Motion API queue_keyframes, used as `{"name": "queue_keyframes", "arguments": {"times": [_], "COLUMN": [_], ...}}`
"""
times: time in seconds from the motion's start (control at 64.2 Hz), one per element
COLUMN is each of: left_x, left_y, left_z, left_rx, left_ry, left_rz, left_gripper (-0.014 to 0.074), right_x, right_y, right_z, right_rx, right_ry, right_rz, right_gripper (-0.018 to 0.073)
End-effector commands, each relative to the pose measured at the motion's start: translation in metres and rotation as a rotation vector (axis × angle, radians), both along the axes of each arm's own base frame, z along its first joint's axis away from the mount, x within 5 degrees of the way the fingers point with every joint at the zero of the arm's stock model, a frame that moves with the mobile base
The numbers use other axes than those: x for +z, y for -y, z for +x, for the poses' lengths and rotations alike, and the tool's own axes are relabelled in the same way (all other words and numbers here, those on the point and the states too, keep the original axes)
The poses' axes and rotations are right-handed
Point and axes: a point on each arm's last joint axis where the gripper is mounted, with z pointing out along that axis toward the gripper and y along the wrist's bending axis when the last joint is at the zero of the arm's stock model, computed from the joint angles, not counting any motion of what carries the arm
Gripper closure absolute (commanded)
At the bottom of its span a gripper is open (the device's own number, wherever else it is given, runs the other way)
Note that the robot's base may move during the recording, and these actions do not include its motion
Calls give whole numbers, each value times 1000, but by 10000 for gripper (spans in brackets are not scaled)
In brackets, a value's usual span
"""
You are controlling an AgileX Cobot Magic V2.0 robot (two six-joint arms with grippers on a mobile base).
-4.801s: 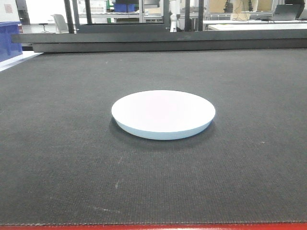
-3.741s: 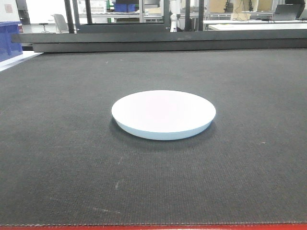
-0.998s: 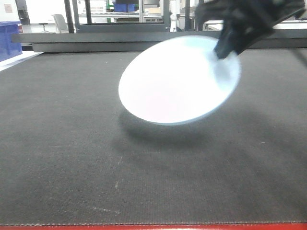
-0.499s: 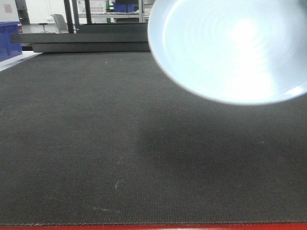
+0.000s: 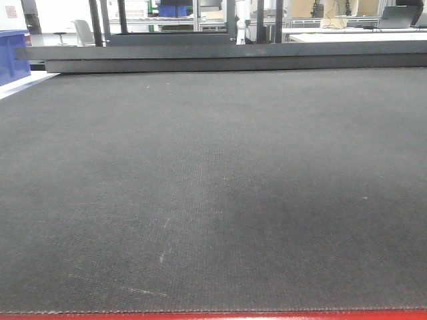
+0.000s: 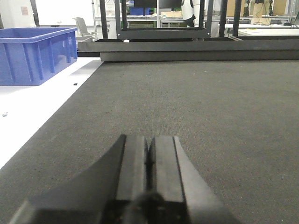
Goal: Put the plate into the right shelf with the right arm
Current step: 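Drive the base away from the table holding the plate in the right gripper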
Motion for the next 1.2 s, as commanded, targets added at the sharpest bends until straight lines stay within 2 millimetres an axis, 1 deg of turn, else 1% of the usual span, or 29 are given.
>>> {"name": "queue_keyframes", "arguments": {"times": [0.0, 1.185], "left_x": [6, 6], "left_y": [-1, -1], "left_z": [-1, -1], "left_rx": [10, 10], "left_ry": [91, 91], "left_rz": [-10, -10], "left_gripper": [643, 643], "right_x": [20, 21], "right_y": [2, 3], "right_z": [-6, -7], "right_rx": [4, 5], "right_ry": [151, 163], "right_rz": [46, 52], "right_gripper": [503, 504]}}
